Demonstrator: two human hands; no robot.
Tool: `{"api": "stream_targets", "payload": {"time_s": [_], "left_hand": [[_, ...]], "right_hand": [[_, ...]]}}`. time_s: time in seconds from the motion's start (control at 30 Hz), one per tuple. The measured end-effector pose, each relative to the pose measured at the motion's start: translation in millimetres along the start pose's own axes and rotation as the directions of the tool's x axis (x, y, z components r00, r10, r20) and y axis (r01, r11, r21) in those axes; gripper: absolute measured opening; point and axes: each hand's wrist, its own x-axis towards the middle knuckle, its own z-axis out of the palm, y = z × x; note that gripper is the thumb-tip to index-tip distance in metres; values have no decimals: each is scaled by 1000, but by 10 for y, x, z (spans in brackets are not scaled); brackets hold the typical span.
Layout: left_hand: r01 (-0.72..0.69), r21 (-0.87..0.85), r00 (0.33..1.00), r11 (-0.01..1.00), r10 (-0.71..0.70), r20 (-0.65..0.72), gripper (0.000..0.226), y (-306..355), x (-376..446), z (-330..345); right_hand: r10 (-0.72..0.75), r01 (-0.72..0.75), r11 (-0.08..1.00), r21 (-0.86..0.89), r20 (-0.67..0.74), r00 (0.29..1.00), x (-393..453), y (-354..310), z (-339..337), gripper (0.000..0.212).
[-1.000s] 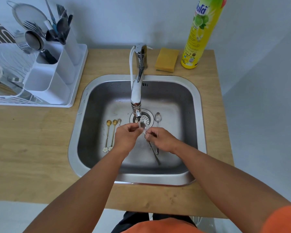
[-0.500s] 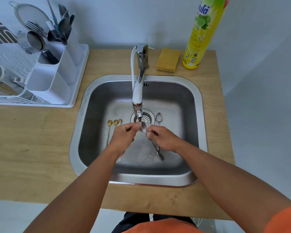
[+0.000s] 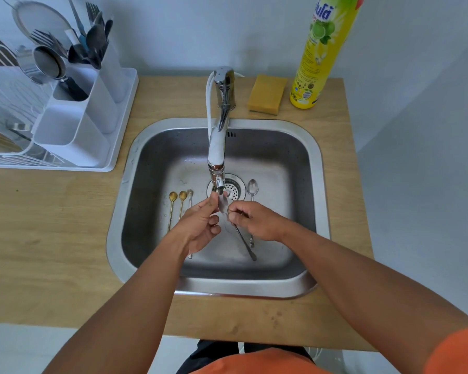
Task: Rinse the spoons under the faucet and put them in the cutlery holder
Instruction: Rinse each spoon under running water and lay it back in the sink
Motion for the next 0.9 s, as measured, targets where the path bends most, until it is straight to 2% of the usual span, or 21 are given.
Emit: {"api": "stream_targets", "payload": {"time_s": [0.13, 0.27, 0.33, 0.43, 0.5, 0.63, 0.83, 0.9], "left_hand": [[25, 122, 998, 992, -32, 55, 35, 66, -10, -17], [17, 167, 996, 986, -31, 83, 36, 95, 5, -21], [2, 157, 1000, 988, -7, 27, 32, 89, 31, -4], [-38, 161, 984, 986, 66, -168, 15, 54, 91, -4], [-69, 196, 961, 978, 118, -251, 11, 26, 118, -31], [-117, 259, 943, 959, 189, -274, 10, 25, 99, -23], [-164, 474, 917, 865, 311, -250, 17, 97, 20, 89], [-157, 497, 896, 854, 334, -292, 10, 97, 20, 110]], "right_hand": [[10, -10, 1000, 21, 7, 1000, -18, 27, -18, 18], [33, -32, 998, 50, -6, 999, -23, 46, 18, 17], [36, -34, 997, 72, -25, 999, -21, 38, 48, 17], [28, -23, 997, 76, -63, 998, -22, 19, 71, 18], [34, -27, 997, 78, -93, 995, -27, 13, 70, 20], [61, -52, 997, 63, -135, 989, -26, 28, 68, 21], [41, -44, 999, -13, -157, 987, -30, 61, 101, 21], [39, -43, 999, -24, -157, 987, -31, 75, 123, 22]]}}
